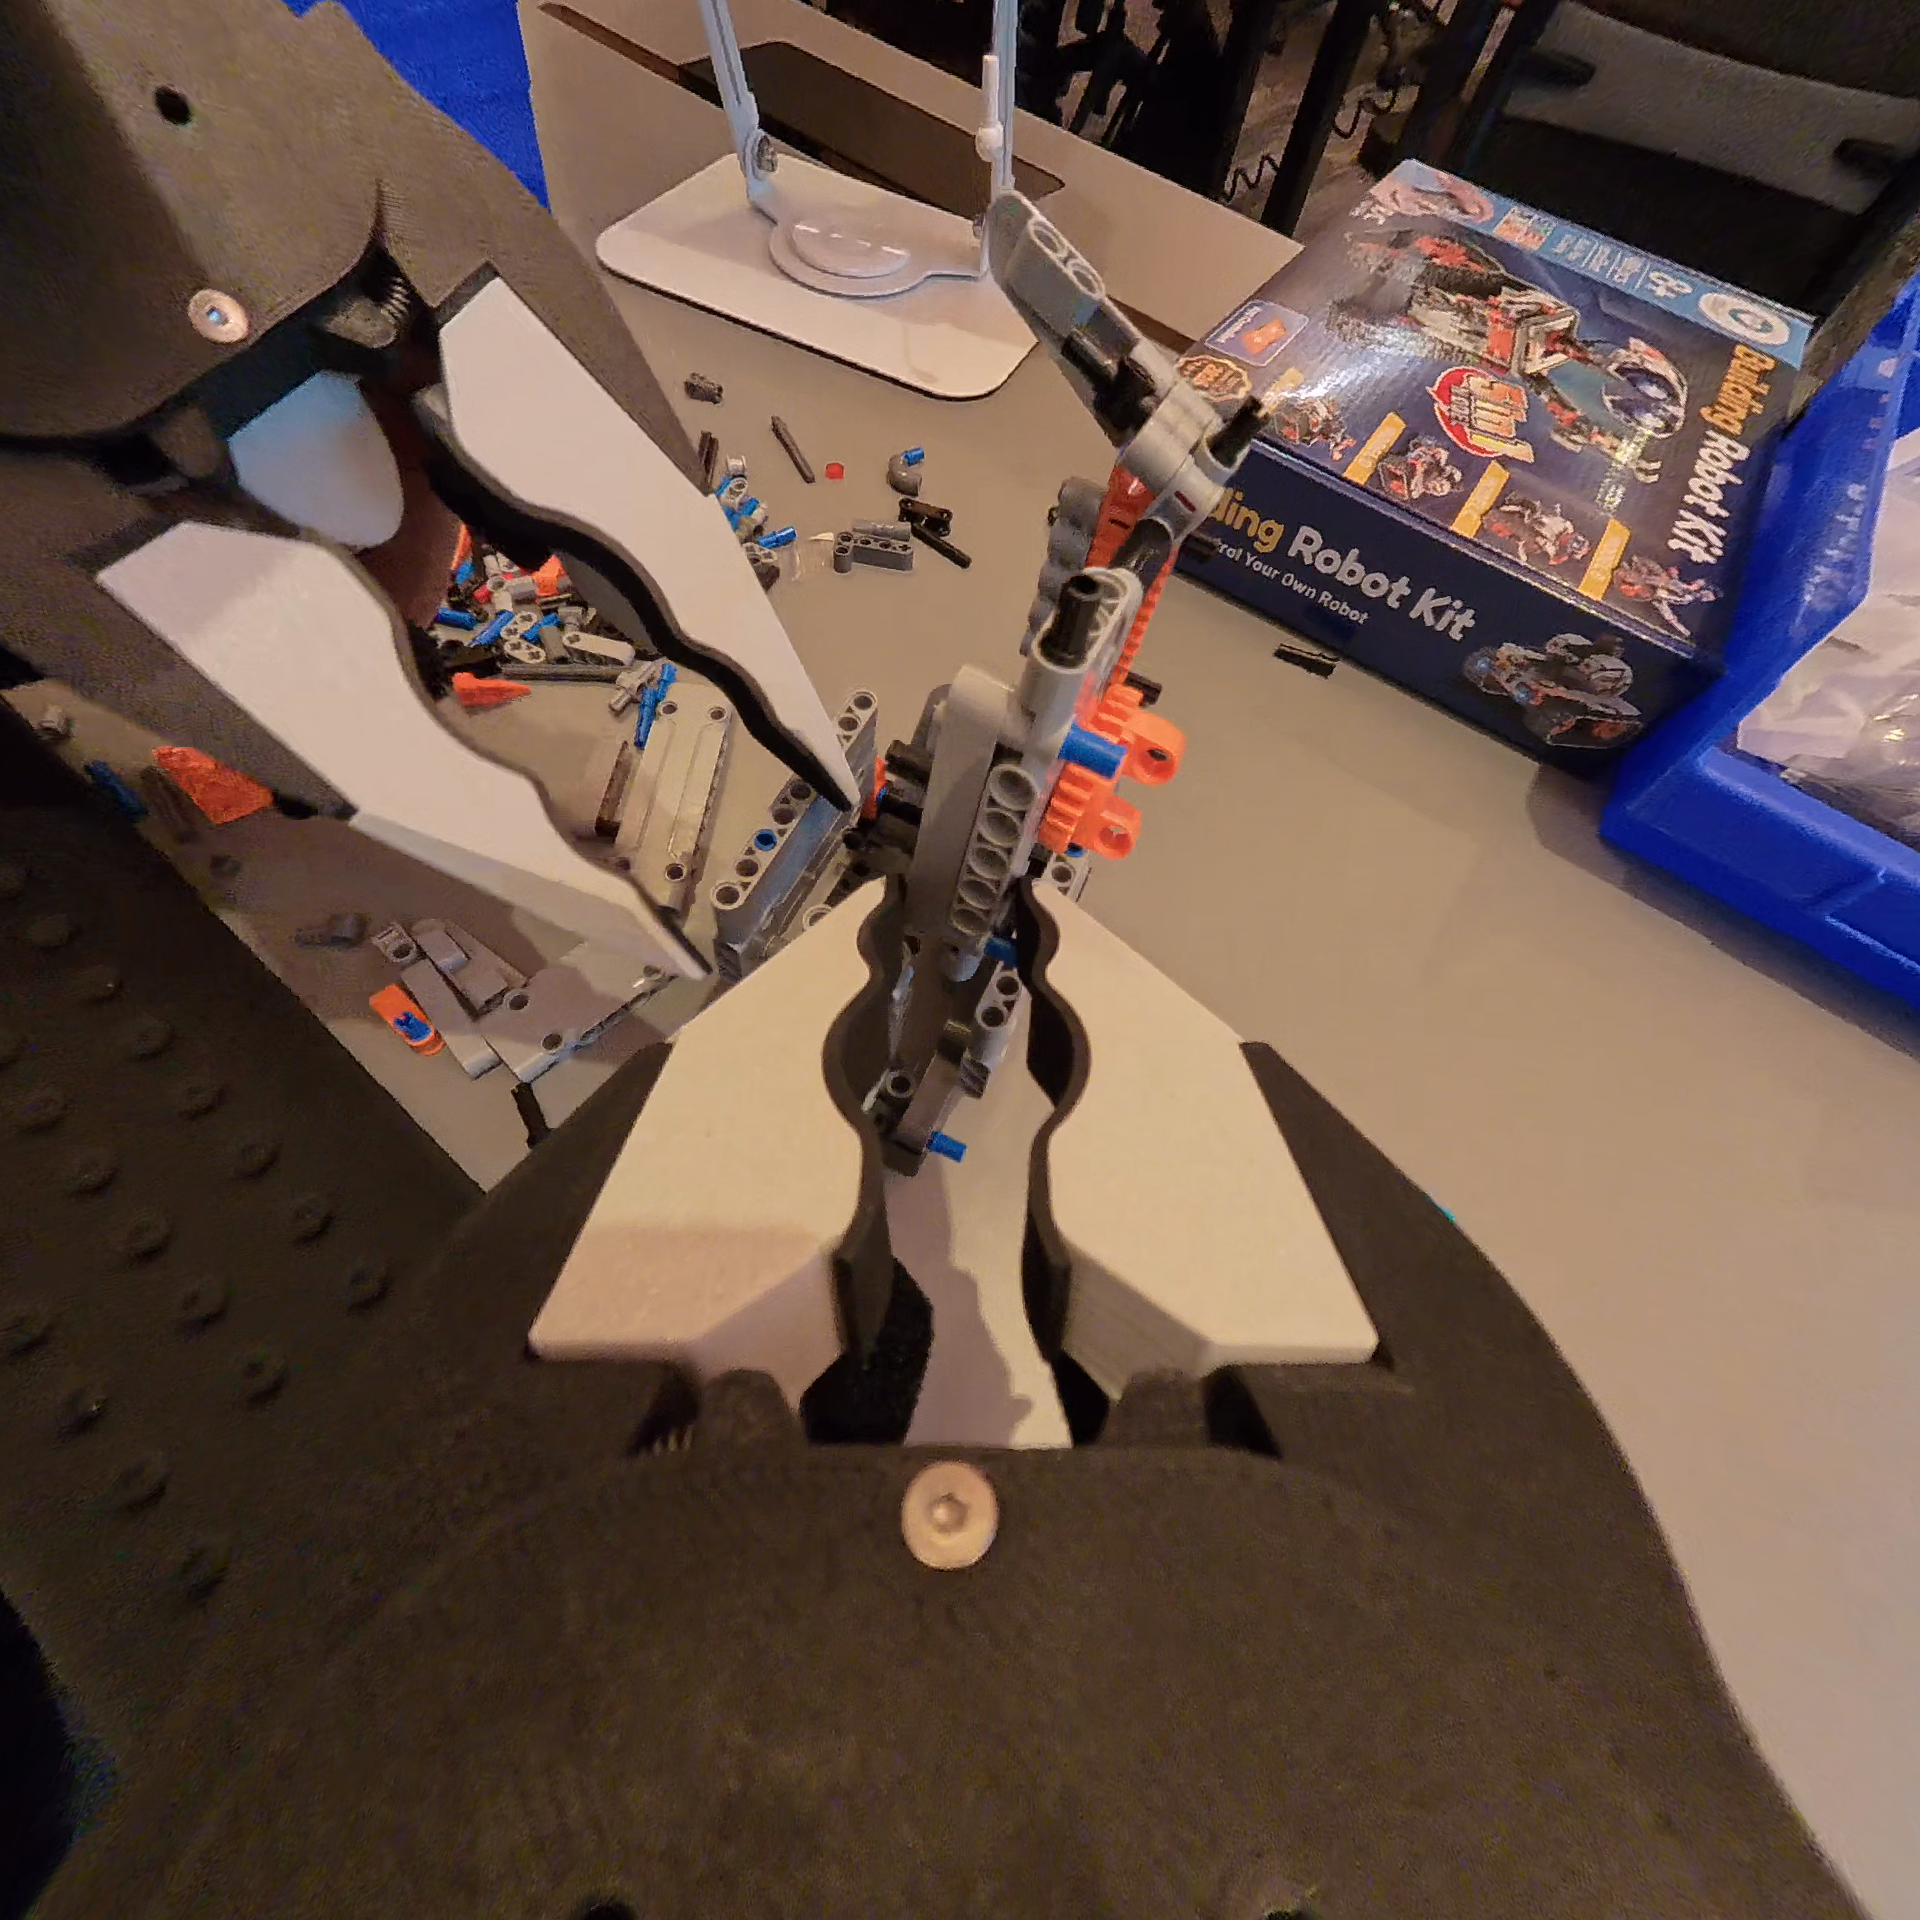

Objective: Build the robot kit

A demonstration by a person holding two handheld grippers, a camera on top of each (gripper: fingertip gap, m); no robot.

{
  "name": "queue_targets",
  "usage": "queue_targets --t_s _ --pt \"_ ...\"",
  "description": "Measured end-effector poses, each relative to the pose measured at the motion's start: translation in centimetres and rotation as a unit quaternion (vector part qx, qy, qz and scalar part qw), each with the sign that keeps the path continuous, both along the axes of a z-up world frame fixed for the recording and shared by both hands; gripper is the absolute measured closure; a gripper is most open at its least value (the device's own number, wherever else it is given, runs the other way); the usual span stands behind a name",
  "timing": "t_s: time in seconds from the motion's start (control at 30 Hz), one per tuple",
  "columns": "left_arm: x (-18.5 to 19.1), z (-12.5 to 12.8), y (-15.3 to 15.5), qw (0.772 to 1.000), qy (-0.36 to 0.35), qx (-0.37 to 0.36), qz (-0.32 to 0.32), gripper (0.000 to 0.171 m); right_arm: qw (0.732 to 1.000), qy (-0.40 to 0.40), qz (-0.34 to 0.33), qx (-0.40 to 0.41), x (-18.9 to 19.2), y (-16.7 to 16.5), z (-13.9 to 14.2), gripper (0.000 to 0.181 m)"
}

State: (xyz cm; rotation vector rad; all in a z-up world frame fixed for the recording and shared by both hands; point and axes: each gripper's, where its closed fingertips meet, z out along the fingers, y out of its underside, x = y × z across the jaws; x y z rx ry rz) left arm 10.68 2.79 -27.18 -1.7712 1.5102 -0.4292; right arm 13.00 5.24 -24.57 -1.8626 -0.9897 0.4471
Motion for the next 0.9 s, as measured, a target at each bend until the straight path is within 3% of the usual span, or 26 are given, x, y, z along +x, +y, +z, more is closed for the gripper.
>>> queue_targets --t_s 0.17,0.43,0.67,0.9 --pt "1.4 -0.8 0.1 0.999 0.039 0.028 -0.002 0.127 1.000 -0.004 0.016 -0.005 0.0 0.0 0.7 0.157" --pt "3.0 -1.7 0.8 0.999 0.019 -0.031 0.021 0.163 0.999 -0.021 0.028 0.004 0.3 0.2 0.6 0.164" --pt "2.8 -1.7 0.9 0.999 0.004 -0.051 0.014 0.165 0.989 -0.129 0.039 0.055 1.4 0.9 0.5 0.165" --pt "2.7 -1.6 1.0 0.999 0.000 -0.053 0.006 0.166 0.952 -0.269 0.034 0.141 2.2 1.4 0.2 0.166"
